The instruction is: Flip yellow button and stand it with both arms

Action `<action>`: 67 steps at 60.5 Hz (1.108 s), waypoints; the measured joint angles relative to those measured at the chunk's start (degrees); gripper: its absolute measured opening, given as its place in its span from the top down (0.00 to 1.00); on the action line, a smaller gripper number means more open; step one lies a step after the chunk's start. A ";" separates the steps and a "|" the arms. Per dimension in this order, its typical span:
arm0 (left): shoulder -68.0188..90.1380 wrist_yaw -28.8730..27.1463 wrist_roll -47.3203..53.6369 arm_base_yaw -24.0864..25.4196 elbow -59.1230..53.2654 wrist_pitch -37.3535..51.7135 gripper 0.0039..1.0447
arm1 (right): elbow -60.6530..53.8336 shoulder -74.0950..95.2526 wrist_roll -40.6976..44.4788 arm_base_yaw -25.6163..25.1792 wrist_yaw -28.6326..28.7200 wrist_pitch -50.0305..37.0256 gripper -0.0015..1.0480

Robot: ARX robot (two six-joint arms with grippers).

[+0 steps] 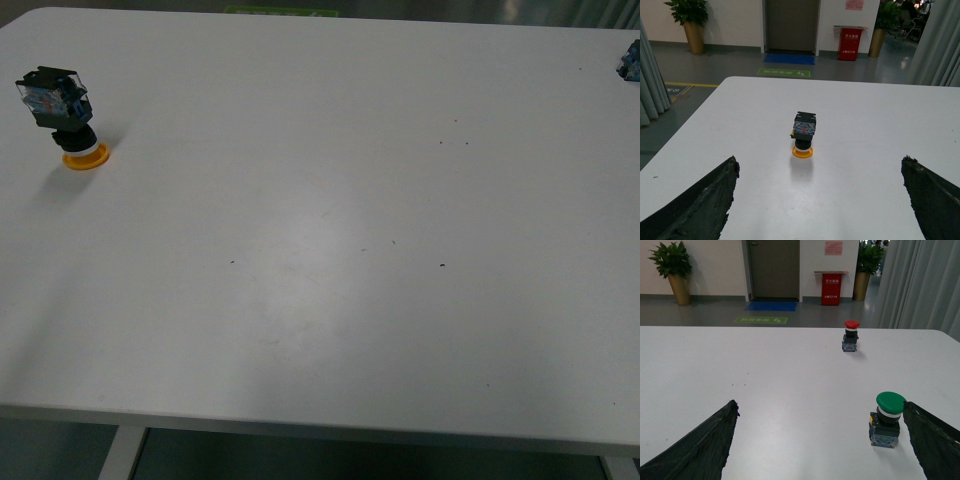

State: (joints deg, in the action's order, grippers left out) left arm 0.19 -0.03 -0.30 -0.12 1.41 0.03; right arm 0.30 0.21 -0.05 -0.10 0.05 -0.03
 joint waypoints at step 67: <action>15.69 6.80 -3.65 5.66 8.37 -19.89 0.06 | 0.00 0.00 0.00 0.00 0.02 0.00 0.07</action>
State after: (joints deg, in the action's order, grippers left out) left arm 15.88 6.76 -3.95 5.54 9.78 -19.86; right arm 0.30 0.21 -0.05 -0.10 0.08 -0.03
